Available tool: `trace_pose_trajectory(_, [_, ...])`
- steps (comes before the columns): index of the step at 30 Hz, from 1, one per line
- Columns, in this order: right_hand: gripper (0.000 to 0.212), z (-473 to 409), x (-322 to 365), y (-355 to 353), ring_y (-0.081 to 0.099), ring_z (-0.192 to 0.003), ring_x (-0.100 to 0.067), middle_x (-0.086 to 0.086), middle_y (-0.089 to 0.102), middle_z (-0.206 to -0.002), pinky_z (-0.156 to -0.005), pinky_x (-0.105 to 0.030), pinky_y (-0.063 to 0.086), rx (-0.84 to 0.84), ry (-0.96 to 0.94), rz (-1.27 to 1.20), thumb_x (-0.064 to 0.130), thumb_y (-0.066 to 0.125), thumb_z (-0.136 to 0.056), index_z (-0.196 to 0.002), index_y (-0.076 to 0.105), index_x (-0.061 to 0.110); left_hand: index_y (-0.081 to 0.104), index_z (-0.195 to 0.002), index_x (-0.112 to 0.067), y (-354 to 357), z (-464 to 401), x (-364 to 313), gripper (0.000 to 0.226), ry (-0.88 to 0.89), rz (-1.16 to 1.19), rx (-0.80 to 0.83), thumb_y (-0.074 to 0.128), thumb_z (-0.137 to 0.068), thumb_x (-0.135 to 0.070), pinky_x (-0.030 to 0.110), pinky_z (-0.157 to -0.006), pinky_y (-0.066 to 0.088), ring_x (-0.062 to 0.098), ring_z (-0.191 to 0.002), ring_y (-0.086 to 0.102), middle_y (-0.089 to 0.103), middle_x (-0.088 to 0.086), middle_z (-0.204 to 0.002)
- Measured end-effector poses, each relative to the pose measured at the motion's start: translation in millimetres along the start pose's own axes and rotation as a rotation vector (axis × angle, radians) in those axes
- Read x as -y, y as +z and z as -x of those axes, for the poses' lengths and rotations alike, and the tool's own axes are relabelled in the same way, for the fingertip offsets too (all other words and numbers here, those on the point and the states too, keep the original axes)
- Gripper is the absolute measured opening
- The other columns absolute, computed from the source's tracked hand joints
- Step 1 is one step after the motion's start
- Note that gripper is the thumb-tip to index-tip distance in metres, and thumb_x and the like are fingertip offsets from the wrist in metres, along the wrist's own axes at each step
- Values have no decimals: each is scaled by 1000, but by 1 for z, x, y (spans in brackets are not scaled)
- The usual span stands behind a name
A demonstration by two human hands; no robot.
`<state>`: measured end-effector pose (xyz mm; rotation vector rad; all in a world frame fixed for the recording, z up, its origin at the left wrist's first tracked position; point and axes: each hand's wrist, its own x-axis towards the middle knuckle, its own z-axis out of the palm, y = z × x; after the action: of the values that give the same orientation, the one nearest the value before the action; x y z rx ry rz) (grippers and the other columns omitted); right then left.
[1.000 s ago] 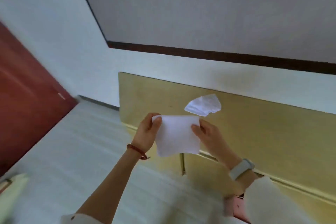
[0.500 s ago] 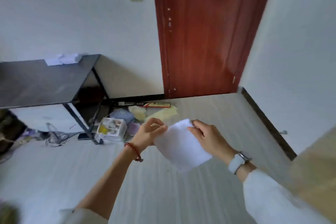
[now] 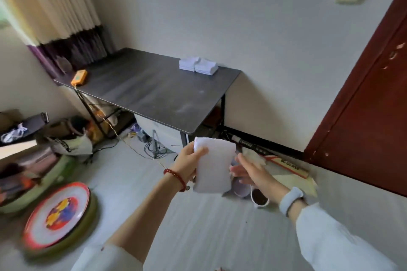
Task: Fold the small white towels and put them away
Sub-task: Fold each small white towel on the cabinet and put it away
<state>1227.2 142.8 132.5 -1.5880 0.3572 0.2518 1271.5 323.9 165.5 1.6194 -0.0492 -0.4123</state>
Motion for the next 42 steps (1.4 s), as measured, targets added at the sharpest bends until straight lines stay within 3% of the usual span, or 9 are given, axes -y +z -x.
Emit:
trace_pose_trajectory(3, [46, -89, 24, 40, 61, -94, -20, -5, 63, -98, -81, -38, 49, 216, 269, -244, 53, 36, -92, -110, 51, 14, 57, -94, -9, -48, -70, -26, 21, -82, 348, -110, 39, -92, 1, 30, -64, 53, 18, -73, 59, 60, 8, -85])
trace_pose_trajectory(6, [51, -158, 63, 96, 62, -95, -26, -12, 65, -102, -79, -37, 50, 431, 300, -360, 51, 37, -93, -114, 57, 8, 58, -97, -5, -102, -119, -41, 25, -80, 457, -188, 38, -88, 6, 33, -68, 54, 22, -76, 60, 61, 11, -87])
trace_pose_trajectory(12, [15, -287, 139, 179, 62, -98, -24, -10, 65, -108, -86, -40, 52, 170, -32, -238, 17, 56, -90, -105, 59, 17, 56, -89, -7, -222, -205, -55, 20, -187, 539, -136, 49, -72, -13, 31, -72, 47, 20, -68, 60, 63, 7, -73])
trace_pose_trajectory(14, [14, -327, 155, 196, 61, -101, -23, -8, 64, -109, -90, -40, 50, 158, -124, -49, 17, 59, -87, -100, 57, 22, 57, -85, -9, -260, -242, -56, 20, -253, 492, -134, 44, -90, -23, 27, -63, 46, 14, -57, 62, 64, 3, -62])
trace_pose_trajectory(17, [25, -382, 175, 224, 59, -100, -14, 3, 61, -107, -84, -28, 50, 184, -171, 101, 19, 59, -88, -111, 52, 23, 65, -97, -14, -313, -306, -50, 26, -181, 144, -194, 47, -94, -33, 29, -72, 46, 20, -72, 58, 62, 8, -85])
trace_pose_trajectory(23, [27, -469, 206, 261, 63, -100, -25, -8, 66, -107, -85, -32, 51, 23, -64, -73, 32, 43, -96, -109, 58, 13, 64, -95, -20, -384, -425, -67, 14, -2, -99, -150, 52, -92, -27, 26, -69, 51, 12, -80, 61, 64, -1, -92])
trace_pose_trajectory(27, [20, -516, 224, 251, 66, -94, -18, -2, 67, -102, -80, -29, 54, -157, -77, -132, 29, 47, -95, -100, 61, 15, 63, -98, -17, -384, -508, -80, 12, -24, -83, -15, 55, -90, -24, 31, -79, 51, 13, -86, 62, 66, -1, -96])
trace_pose_trajectory(35, [12, -648, 248, 171, 54, -83, -6, 10, 55, -91, -67, -13, 42, -544, -136, 142, 27, 48, -94, -103, 51, 21, 56, -91, -16, -310, -687, -101, 8, 58, -275, 74, 54, -89, -24, 20, -59, 40, 13, -70, 51, 55, -4, -74])
trace_pose_trajectory(42, [23, -792, 266, 65, 55, -70, -14, 0, 57, -81, -63, -22, 45, -805, -172, 380, 27, 44, -96, -112, 53, 13, 46, -97, -21, -223, -859, -115, 11, 106, -404, 96, 47, -93, -30, 19, -59, 40, 8, -74, 49, 51, -8, -85])
